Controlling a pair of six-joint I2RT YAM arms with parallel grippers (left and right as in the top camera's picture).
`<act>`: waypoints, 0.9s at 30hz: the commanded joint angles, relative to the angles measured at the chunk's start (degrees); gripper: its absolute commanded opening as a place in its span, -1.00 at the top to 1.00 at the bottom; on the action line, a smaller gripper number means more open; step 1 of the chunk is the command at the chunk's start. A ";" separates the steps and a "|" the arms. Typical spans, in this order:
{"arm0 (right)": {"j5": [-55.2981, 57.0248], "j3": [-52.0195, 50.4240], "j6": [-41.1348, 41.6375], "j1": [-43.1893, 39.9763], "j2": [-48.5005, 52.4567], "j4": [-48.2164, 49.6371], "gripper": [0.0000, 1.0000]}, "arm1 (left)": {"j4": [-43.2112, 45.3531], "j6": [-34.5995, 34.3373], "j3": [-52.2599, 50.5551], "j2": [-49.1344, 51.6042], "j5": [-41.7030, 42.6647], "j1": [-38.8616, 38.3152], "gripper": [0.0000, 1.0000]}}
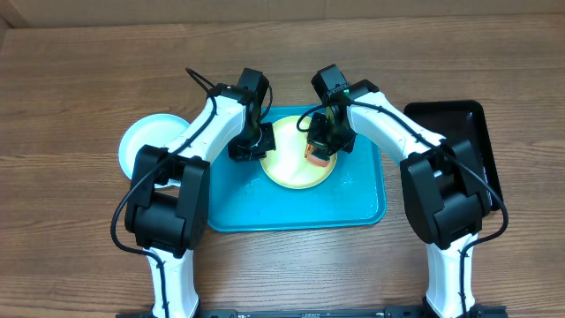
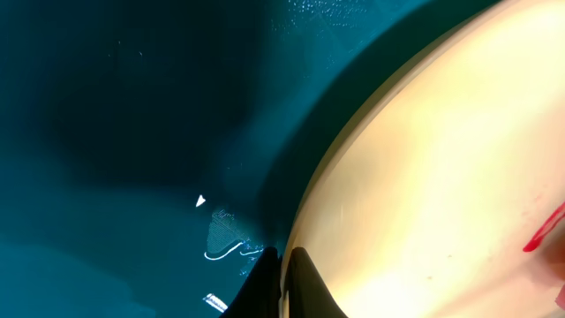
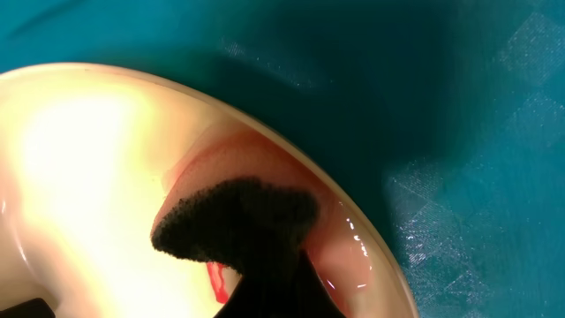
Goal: Clean dirty plates on tray and stack at the side
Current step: 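Scrub the cream plate with the sponge while left gripper holds it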
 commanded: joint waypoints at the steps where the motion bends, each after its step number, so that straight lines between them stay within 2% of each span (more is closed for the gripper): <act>1: 0.94 -0.48 0.37 -0.15 1.16 0.11 0.93 | 0.55 -0.13 -0.98 -0.09 -0.87 -0.02 0.92; 7: -1.49 -0.87 0.15 0.00 1.40 0.70 0.93 | 0.57 -0.13 -0.98 -0.09 -0.85 -0.02 0.91; 15: -11.41 -1.11 0.17 3.08 4.15 4.33 0.93 | 0.52 1.07 -0.98 -0.09 1.38 -0.02 0.92; 22: -12.52 -1.09 0.15 6.64 4.15 6.73 0.93 | 0.50 1.16 -0.98 -0.09 2.64 -0.02 0.91; 27: -9.60 -0.79 -2.93 4.02 4.15 5.70 0.93 | 0.33 1.18 -0.98 -0.09 2.64 0.00 0.92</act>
